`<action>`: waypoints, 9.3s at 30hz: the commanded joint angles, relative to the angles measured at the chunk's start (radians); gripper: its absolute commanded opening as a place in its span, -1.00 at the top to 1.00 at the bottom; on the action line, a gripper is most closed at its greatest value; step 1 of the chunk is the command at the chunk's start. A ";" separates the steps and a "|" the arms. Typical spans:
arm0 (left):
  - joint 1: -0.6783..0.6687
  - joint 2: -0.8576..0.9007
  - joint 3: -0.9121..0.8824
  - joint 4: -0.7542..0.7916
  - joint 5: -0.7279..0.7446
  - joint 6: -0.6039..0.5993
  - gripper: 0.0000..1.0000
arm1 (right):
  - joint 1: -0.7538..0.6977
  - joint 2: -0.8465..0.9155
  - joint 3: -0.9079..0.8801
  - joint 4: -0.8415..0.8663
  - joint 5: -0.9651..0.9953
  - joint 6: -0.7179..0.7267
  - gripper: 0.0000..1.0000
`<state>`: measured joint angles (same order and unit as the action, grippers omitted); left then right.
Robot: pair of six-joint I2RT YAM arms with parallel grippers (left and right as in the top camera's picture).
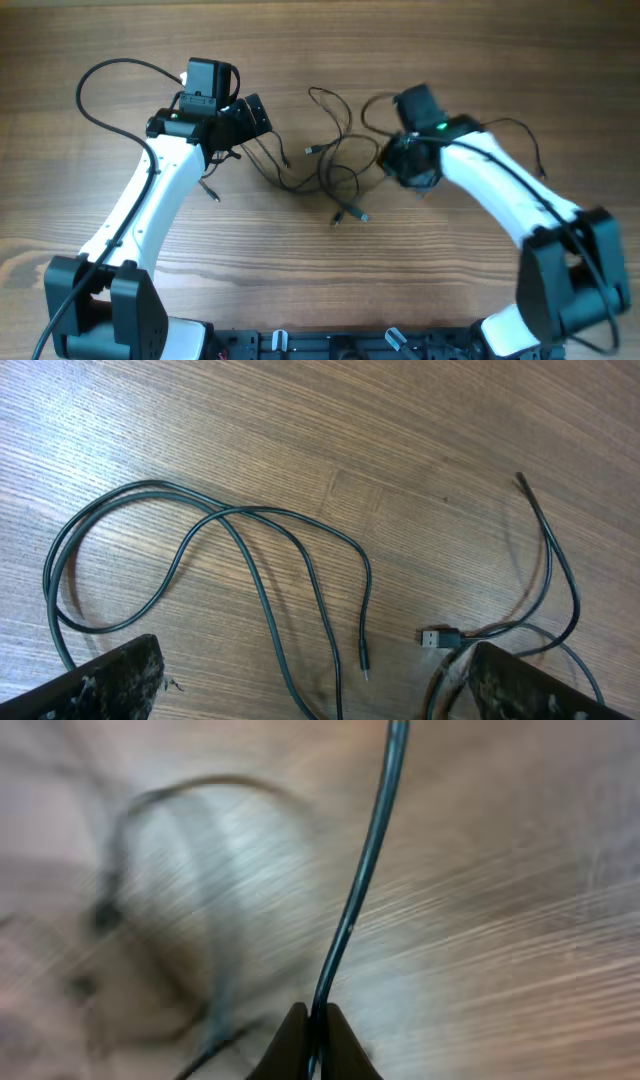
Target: Untangle cables
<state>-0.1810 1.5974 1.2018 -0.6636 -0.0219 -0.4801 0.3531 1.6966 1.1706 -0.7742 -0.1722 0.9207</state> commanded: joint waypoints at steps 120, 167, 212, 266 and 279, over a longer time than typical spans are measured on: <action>0.005 0.006 0.002 0.000 -0.013 0.001 -1.00 | -0.647 0.091 0.158 -0.002 -0.233 -0.659 -0.45; 0.354 0.005 0.003 0.008 -0.061 -0.002 -1.00 | 0.399 0.409 0.157 0.644 0.187 -0.710 -0.18; 0.354 0.005 0.003 0.008 -0.061 -0.002 -1.00 | 0.399 -0.434 0.161 0.578 0.349 -1.157 0.92; -0.093 0.198 -0.005 0.069 0.602 0.703 0.92 | 0.399 -0.465 0.161 0.843 0.734 -1.102 0.91; 0.312 0.198 -0.005 -0.048 0.338 0.304 0.92 | 0.181 -0.509 0.161 0.975 1.151 -1.373 0.91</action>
<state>0.0639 1.7905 1.1999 -0.7048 0.3439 -0.0429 0.5873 1.2114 1.3304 0.1947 0.8162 -0.3786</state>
